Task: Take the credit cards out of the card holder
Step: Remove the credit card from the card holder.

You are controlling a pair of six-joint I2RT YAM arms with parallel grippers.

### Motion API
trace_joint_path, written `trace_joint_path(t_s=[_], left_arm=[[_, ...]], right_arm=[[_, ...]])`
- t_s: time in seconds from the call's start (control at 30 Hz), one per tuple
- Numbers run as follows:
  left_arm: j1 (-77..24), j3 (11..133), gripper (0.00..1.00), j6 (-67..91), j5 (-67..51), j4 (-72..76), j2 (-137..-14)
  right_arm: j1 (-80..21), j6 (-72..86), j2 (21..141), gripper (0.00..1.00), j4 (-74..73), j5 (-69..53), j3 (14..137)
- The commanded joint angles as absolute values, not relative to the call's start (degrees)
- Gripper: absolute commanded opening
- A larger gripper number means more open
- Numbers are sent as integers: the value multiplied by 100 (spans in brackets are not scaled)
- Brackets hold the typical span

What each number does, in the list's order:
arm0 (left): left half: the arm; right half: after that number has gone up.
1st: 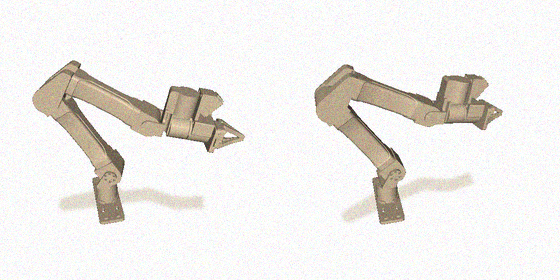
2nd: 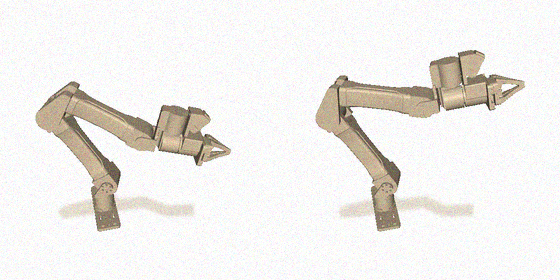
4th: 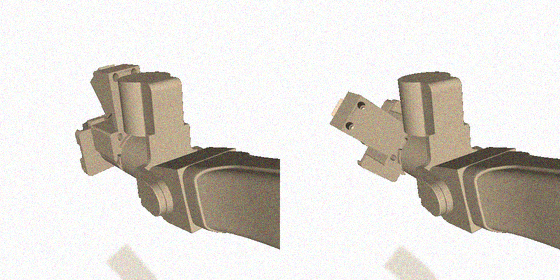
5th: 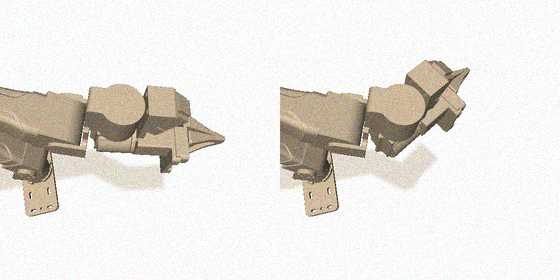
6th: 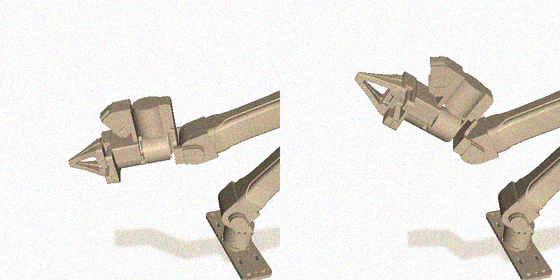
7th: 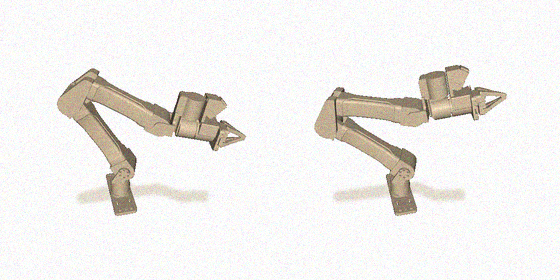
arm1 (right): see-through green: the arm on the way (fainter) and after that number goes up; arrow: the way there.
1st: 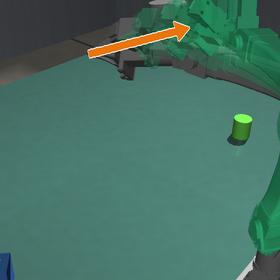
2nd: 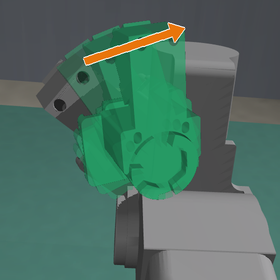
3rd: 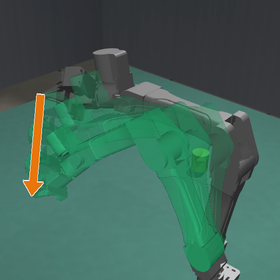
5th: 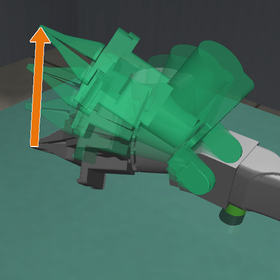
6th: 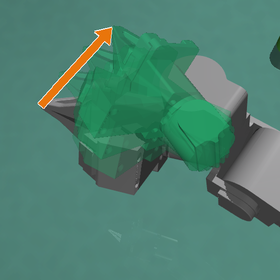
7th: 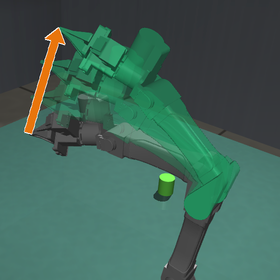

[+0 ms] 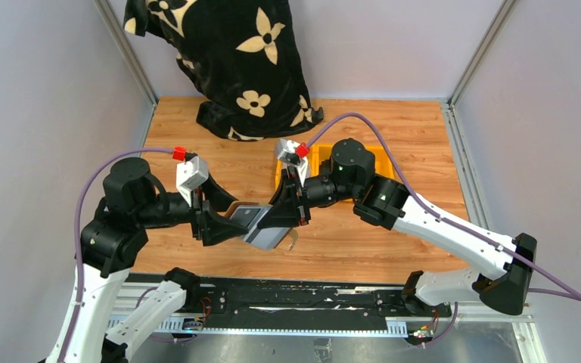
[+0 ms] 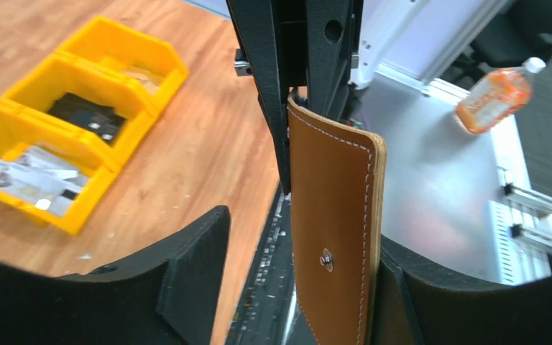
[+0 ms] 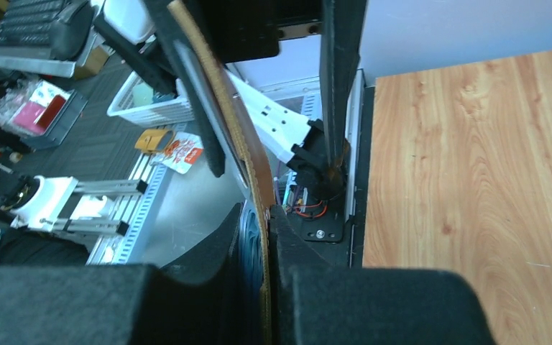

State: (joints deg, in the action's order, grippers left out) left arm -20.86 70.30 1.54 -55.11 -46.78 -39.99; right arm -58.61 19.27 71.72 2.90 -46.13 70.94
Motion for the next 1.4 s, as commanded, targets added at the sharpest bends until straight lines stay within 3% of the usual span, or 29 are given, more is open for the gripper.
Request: trace_joint_path(t_s=[0.0,0.17,0.37,0.53,0.67,0.77,0.87,0.93,1.07,1.37], left_arm=[[-2118,7072,61,476,-6452,-4825,-4181],[-2118,7147,47,536,-6581,-4825,-4255],[-2118,7195,42,729,-7054,-4825,-4360],[-2118,7174,21,803,-7013,-4779,-4420],[-2117,7099,13,914,-6865,-4632,-4390],[-2110,7044,2,901,-6520,-4586,-4344],[-2109,7018,0,905,-6041,-4553,-4301],[-2109,7014,0,940,-5705,-4552,-4293],[-2073,7011,0,997,-4885,-4508,-4294],[-1756,6805,0,1788,-4980,-4013,-4297]], right_arm=[[-5950,1609,6932,0,178,-5274,7192],[-5959,1343,6829,0,-110,-5466,7217],[-5959,1074,6759,0,-354,-5521,7268],[-5959,949,6805,0,-480,-5564,7376],[-5968,890,6846,0,-508,-5551,7433],[-5948,827,6836,21,-626,-5118,7516],[-5767,1027,6591,46,-567,-4161,7488],[-5636,1285,6337,52,-451,-3392,7399],[-5555,1933,5718,60,52,-2212,7083],[-5807,3456,6204,61,1113,-3431,6595]])
